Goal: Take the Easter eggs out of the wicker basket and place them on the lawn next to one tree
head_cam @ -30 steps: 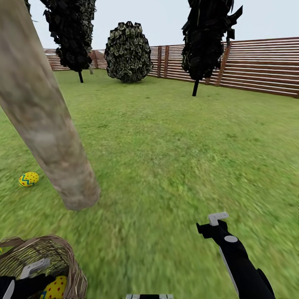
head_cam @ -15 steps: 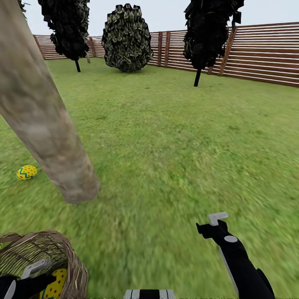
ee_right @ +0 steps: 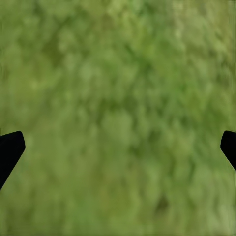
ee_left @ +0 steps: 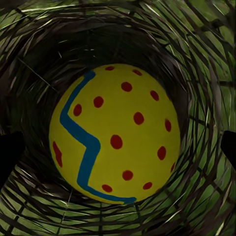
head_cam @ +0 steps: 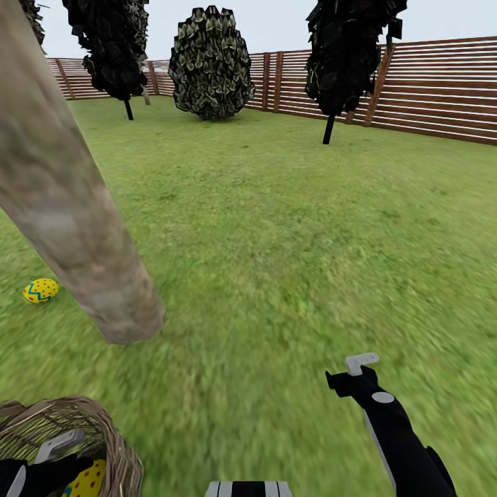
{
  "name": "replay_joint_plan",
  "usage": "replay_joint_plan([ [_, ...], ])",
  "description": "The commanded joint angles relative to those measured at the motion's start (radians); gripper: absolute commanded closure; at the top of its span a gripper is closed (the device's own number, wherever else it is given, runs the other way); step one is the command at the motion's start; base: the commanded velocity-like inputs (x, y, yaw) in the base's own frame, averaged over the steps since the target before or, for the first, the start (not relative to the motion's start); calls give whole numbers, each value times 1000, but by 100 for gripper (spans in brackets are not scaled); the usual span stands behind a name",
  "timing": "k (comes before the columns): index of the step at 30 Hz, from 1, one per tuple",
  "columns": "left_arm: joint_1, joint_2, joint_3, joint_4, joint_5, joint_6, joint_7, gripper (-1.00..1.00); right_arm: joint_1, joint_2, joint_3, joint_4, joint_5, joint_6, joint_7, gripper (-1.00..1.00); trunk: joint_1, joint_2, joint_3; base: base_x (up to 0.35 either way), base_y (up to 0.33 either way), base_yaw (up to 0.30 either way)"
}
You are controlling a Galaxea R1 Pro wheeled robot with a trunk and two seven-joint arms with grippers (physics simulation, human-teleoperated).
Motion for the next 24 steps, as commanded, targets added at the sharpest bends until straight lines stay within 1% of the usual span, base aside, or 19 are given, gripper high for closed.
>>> replay_joint_plan([
  [1,0,0,2,-1,5,7,-1,-100,0,0,4,-1,11,5,8,-100,0,0,-1,29,0,0],
  [3,0,0,2,-2,5,7,-1,-100,0,0,17,1,11,5,8,-100,0,0,-1,12,0,0],
  [5,0,0,2,-3,5,9,-1,-100,0,0,21,1,11,5,7,-100,0,0,-1,5,0,0],
  [24,0,0,2,-1,3,12,0,-100,0,0,25,3,11,5,8,-100,8,-5,-74,0,0,0],
])
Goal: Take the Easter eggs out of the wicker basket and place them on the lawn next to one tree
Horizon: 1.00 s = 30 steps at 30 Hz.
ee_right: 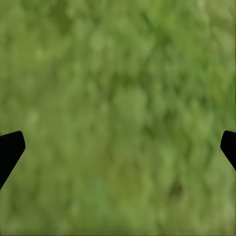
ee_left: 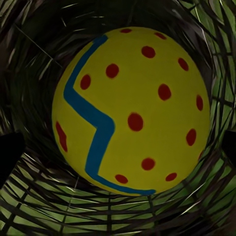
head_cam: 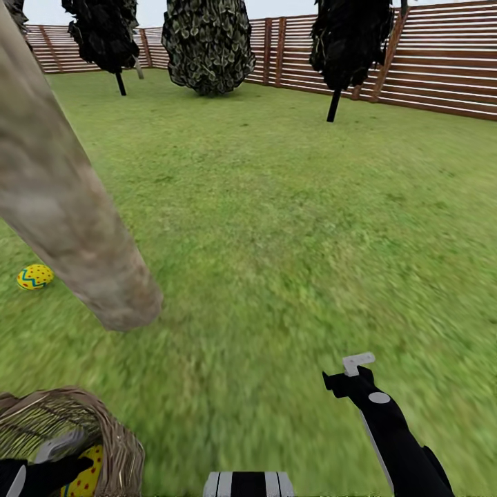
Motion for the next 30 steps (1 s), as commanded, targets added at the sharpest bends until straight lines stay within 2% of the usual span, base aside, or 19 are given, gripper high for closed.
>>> replay_joint_plan([
  [1,0,0,2,-1,5,7,-1,-100,0,0,-1,-2,11,5,9,-100,0,-1,-5,0,0,0],
  [14,0,-2,2,0,9,8,-4,-100,0,0,-1,-2,11,5,10,-100,6,-4,-55,0,0,0],
  [19,0,-20,1,1,8,3,-4,-100,0,0,-1,-1,11,5,10,-100,6,-4,-55,0,0,0],
  [30,0,-22,1,-6,9,7,-7,-100,0,0,-1,-1,11,5,10,-100,7,-4,-59,0,0,0],
])
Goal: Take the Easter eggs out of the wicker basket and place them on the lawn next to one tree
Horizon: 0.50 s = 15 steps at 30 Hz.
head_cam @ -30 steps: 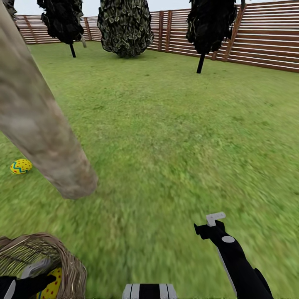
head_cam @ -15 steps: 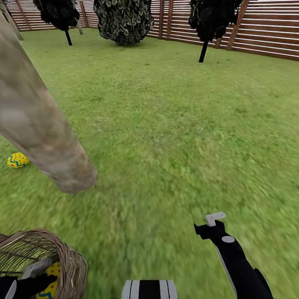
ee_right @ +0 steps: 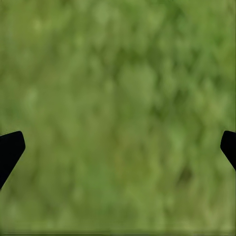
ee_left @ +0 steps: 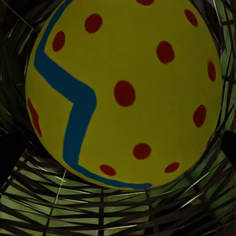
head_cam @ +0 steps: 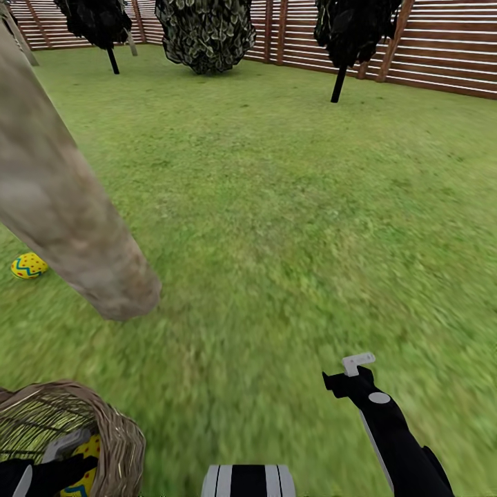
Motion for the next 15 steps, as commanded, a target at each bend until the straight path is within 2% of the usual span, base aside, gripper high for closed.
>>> replay_joint_plan([
  [1,0,0,3,-1,5,8,-1,-100,0,0,-1,-2,11,5,9,-100,0,-1,-5,0,0,0],
  [7,0,0,3,-2,6,7,-2,-100,-1,0,1,-2,11,5,9,-100,3,-2,-28,0,0,0],
  [15,0,0,5,-4,6,2,-3,-100,0,0,6,-2,11,5,9,-100,3,-2,-28,3,0,0],
])
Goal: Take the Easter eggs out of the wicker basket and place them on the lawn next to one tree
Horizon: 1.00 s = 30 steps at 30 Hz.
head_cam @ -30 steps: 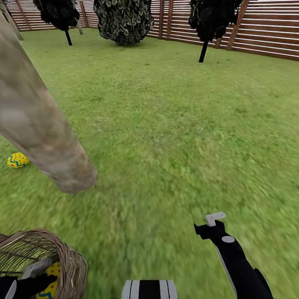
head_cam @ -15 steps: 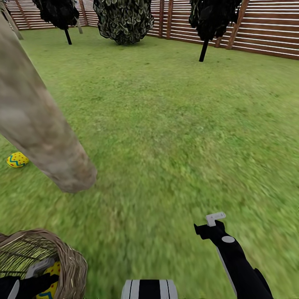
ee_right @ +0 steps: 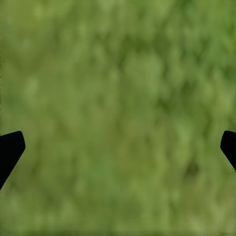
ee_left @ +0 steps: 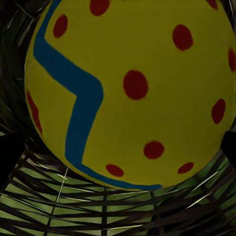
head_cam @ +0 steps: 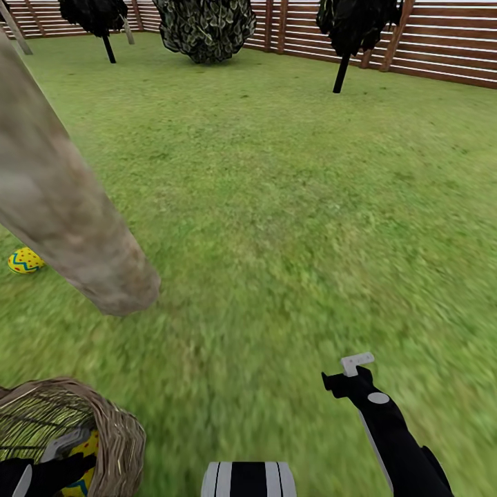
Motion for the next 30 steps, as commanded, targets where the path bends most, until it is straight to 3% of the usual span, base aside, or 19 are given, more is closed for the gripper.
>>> replay_joint_plan([
  [1,0,-1,2,-1,5,7,-1,-100,0,0,-1,-2,11,5,9,-100,0,0,-1,86,0,0],
  [14,0,-1,2,-2,5,-13,-2,-100,-1,0,0,3,11,5,10,-100,0,0,-1,97,0,0],
  [18,0,0,2,-2,5,-14,-2,-100,0,0,25,20,11,4,9,-100,0,0,-1,0,0,0],
  [24,0,0,4,-7,6,-18,-4,-100,-1,0,32,23,11,3,9,-100,0,0,-1,0,0,0],
  [30,0,-2,2,-6,7,-18,-3,-100,0,-1,32,22,10,3,9,-100,3,-2,-24,0,0,0],
])
